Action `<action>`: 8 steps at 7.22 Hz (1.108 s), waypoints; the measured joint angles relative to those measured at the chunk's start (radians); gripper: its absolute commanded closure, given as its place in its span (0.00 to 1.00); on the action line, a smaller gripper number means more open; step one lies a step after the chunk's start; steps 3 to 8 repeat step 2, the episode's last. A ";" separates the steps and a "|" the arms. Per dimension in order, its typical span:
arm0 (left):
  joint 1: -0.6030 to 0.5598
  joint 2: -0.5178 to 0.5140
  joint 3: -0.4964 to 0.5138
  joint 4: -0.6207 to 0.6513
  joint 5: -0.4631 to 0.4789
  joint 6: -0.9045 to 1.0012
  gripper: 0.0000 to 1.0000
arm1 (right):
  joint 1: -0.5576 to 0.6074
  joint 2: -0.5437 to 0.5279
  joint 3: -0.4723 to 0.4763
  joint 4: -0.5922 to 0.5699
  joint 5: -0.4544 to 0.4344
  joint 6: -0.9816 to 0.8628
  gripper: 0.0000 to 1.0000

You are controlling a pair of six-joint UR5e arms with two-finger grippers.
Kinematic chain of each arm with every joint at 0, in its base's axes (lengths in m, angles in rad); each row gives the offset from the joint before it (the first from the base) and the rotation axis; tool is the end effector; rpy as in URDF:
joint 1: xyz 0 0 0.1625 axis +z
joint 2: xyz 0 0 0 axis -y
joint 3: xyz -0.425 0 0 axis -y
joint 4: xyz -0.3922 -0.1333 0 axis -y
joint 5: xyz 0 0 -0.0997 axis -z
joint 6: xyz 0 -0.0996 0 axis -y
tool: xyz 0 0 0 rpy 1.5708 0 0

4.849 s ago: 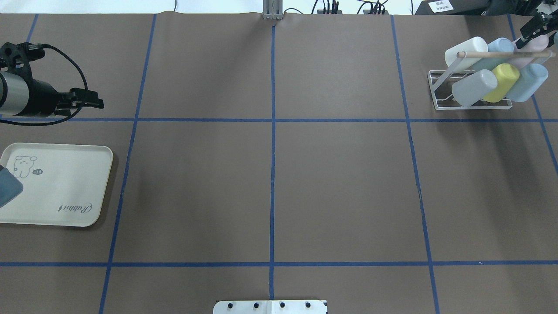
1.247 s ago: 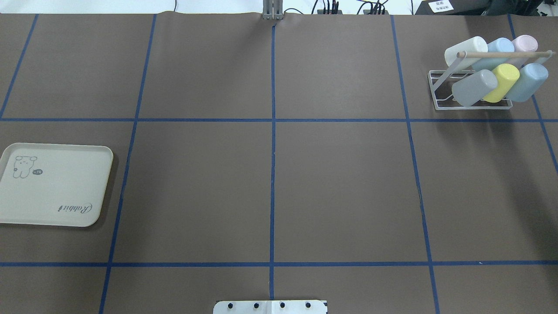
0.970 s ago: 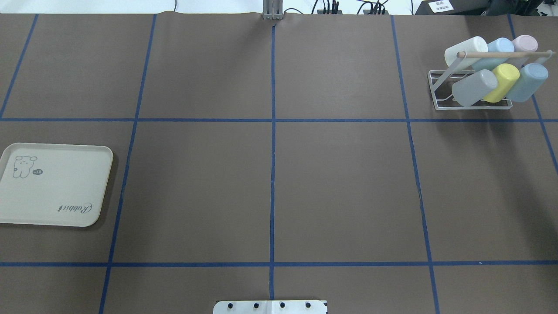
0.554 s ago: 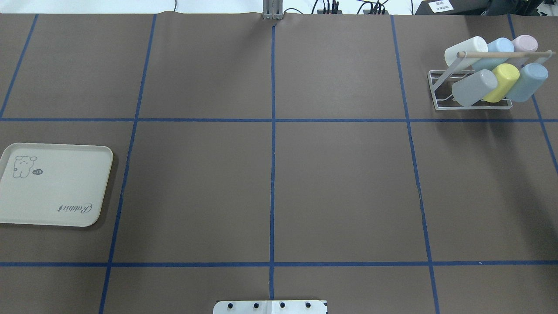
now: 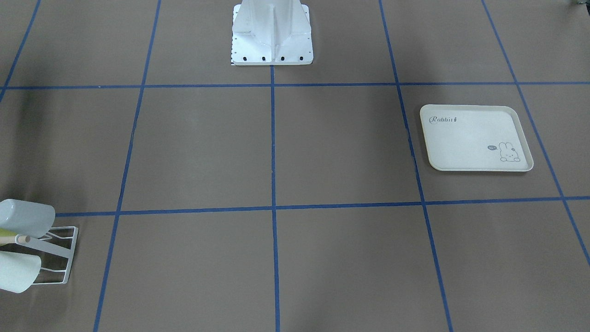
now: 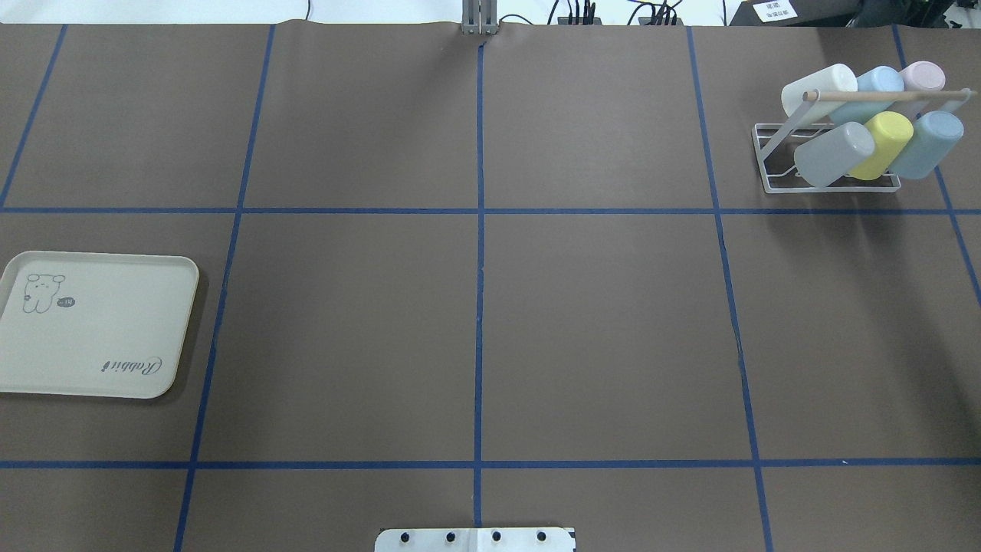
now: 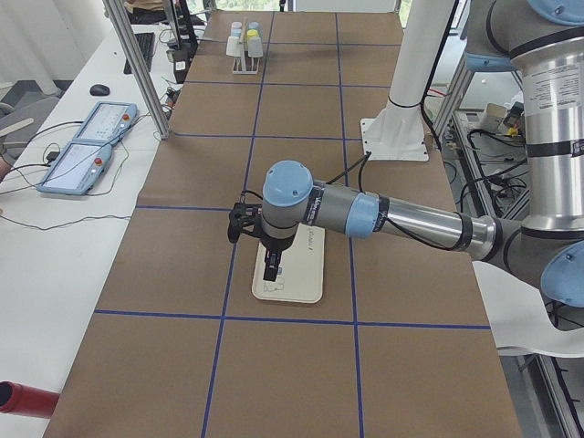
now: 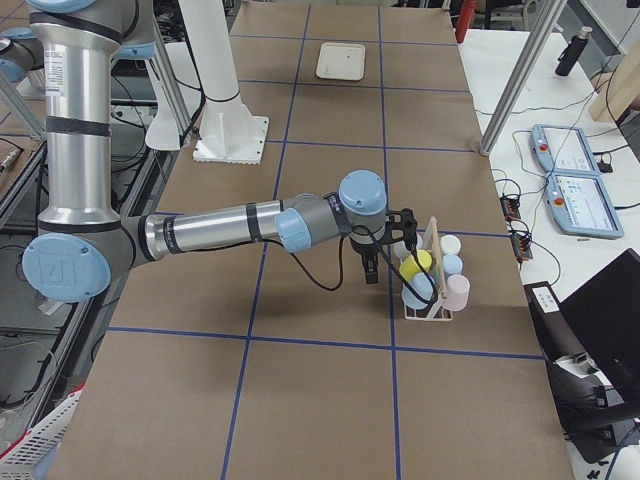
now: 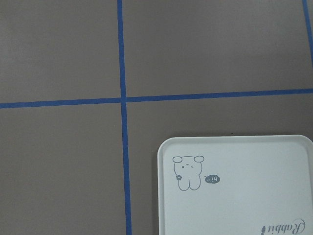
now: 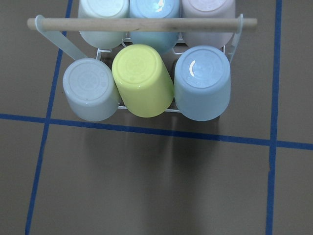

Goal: Transfer IKEA cup to right arm and place on rack

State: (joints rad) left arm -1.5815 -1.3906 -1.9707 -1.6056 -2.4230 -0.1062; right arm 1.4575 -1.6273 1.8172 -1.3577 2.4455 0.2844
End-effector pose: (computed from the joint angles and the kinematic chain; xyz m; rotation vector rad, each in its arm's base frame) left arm -0.0628 -0.4190 0.5335 0.1981 0.8575 -0.0008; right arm 0.0025 -0.4813 0.5324 0.1987 -0.9187 -0.0179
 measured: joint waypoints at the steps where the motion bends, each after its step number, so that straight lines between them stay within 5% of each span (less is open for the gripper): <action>1: 0.000 -0.001 -0.011 0.000 0.000 -0.002 0.00 | 0.001 -0.001 0.001 0.000 0.000 -0.001 0.01; 8: 0.000 -0.002 -0.020 0.000 -0.001 -0.004 0.00 | 0.001 -0.003 0.001 0.000 0.001 -0.002 0.01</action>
